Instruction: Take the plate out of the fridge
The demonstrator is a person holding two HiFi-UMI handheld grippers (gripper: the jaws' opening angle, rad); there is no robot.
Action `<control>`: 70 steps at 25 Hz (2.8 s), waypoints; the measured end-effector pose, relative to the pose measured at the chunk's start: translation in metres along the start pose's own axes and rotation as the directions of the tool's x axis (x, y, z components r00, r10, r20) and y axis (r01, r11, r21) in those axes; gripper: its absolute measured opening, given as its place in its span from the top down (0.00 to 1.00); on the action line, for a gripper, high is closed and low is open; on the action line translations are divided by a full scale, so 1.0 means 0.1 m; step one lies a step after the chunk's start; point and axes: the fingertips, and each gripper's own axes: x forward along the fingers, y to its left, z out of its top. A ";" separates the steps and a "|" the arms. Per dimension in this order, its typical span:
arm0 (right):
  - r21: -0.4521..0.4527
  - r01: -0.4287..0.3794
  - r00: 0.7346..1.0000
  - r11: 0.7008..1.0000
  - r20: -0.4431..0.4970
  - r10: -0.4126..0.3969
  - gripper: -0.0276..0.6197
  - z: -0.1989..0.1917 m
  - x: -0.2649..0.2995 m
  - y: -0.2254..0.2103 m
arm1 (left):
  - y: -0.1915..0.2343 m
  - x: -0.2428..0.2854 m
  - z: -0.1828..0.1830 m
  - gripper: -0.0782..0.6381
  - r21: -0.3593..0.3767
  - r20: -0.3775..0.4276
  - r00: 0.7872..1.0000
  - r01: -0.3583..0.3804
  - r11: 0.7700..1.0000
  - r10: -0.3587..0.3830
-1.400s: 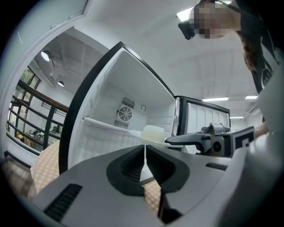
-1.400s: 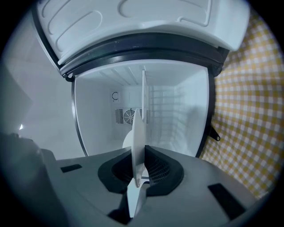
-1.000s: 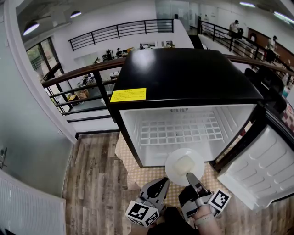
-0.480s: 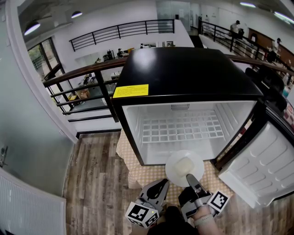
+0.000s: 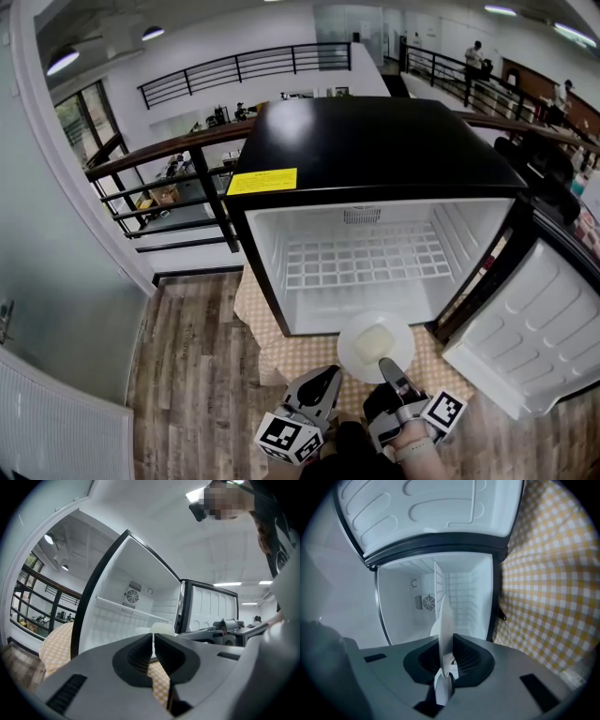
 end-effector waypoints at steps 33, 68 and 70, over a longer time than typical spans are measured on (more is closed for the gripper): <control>0.007 0.036 0.999 0.999 -0.031 -0.035 0.87 -0.04 -0.66 -0.06 | -0.48 -0.33 0.01 0.87 0.036 0.005 0.999 -0.052 0.998 0.052; 0.027 -0.002 0.998 1.000 -0.067 0.004 0.87 -0.28 -1.56 0.20 | -1.38 -0.80 0.02 0.87 0.092 0.011 0.999 -0.044 0.995 0.043; 0.026 -0.004 0.998 1.000 -0.065 0.006 0.87 -0.29 -1.61 0.20 | -1.41 -0.83 0.02 0.87 0.092 0.012 0.999 -0.044 0.995 0.043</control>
